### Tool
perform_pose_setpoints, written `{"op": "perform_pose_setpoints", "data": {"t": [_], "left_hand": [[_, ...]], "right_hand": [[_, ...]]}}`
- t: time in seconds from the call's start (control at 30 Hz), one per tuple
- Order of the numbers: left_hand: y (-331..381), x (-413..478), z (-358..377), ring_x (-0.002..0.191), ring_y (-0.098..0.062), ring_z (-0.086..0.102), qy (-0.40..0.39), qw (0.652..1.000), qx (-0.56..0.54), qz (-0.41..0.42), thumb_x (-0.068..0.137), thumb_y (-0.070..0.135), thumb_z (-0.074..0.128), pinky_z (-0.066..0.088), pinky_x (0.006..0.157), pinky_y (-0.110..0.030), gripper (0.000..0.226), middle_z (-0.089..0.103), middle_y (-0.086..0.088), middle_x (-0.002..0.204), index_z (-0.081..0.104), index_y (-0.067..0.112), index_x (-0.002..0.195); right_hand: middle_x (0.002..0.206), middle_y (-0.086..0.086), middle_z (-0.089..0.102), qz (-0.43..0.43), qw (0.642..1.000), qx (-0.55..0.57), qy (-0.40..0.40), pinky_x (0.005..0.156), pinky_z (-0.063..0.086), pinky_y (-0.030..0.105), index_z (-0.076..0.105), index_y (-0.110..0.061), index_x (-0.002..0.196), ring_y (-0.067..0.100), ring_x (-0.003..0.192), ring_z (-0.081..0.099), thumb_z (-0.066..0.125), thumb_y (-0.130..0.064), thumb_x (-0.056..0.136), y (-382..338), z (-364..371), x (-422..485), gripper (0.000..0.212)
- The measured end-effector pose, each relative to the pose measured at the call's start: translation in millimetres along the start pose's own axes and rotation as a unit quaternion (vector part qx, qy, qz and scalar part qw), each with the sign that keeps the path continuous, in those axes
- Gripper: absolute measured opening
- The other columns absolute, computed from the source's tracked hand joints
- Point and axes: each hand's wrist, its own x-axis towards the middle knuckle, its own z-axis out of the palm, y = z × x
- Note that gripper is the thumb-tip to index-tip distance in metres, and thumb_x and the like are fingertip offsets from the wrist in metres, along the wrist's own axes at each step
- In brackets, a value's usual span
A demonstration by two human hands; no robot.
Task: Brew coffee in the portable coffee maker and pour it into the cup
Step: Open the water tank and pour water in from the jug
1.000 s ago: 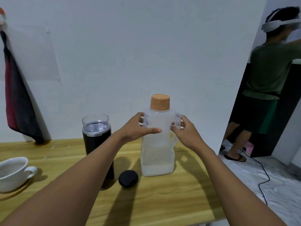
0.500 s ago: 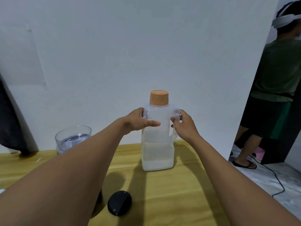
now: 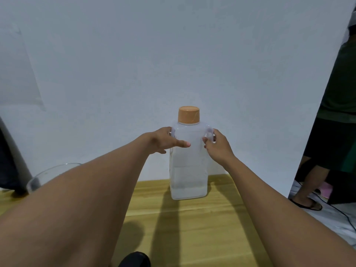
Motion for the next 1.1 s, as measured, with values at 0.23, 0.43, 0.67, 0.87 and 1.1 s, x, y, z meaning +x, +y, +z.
{"op": "perform_pose_setpoints", "data": {"t": [0.23, 0.43, 0.67, 0.87, 1.1], "left_hand": [[16, -33, -9, 0.131, -0.025, 0.047, 0.069, 0.991, 0.110, 0.032, 0.083, 0.043, 0.080, 0.039, 0.102, -0.033, 0.095, 0.045, -0.010, 0.151, 0.028, 0.010, 0.156], [30, -99, -39, 0.127, -0.024, 0.054, 0.125, 0.968, 0.198, 0.093, 0.085, 0.047, 0.077, 0.047, 0.102, -0.034, 0.075, 0.054, -0.009, 0.143, 0.046, 0.013, 0.145], [6, -197, -74, 0.107, -0.017, 0.063, 0.180, 0.959, 0.175, 0.130, 0.087, 0.049, 0.074, 0.045, 0.078, -0.021, 0.060, 0.066, -0.005, 0.126, 0.059, 0.016, 0.134], [-44, -251, -84, 0.116, -0.018, 0.059, 0.219, 0.967, 0.071, 0.111, 0.082, 0.057, 0.075, 0.049, 0.094, -0.035, 0.068, 0.061, -0.002, 0.131, 0.055, 0.024, 0.137], [-98, -272, -70, 0.110, -0.014, 0.056, 0.205, 0.975, -0.036, 0.077, 0.071, 0.055, 0.085, 0.046, 0.076, -0.019, 0.104, 0.051, 0.004, 0.128, 0.033, 0.019, 0.153]], "right_hand": [[0.154, 0.004, 0.040, -0.026, 0.997, -0.009, 0.069, 0.105, 0.042, 0.036, 0.037, -0.024, 0.151, 0.022, 0.137, 0.044, 0.053, -0.028, 0.102, -25, -10, -29, 0.052], [0.147, -0.005, 0.044, -0.131, 0.985, -0.043, 0.104, 0.088, 0.037, 0.027, 0.046, -0.027, 0.142, 0.012, 0.124, 0.051, 0.053, -0.028, 0.098, -70, 1, -88, 0.044], [0.136, -0.005, 0.056, -0.145, 0.989, 0.002, -0.033, 0.098, 0.041, 0.026, 0.055, -0.026, 0.133, 0.005, 0.117, 0.053, 0.057, -0.025, 0.099, -100, 27, -157, 0.035], [0.128, -0.007, 0.059, -0.079, 0.988, -0.029, -0.133, 0.096, 0.046, 0.031, 0.058, -0.029, 0.130, 0.011, 0.119, 0.056, 0.060, -0.034, 0.097, -83, 63, -217, 0.034], [0.156, 0.001, 0.040, 0.016, 0.943, -0.147, -0.299, 0.104, 0.042, 0.035, 0.041, -0.031, 0.149, 0.022, 0.138, 0.044, 0.073, -0.048, 0.081, -45, 100, -260, 0.077]]}}
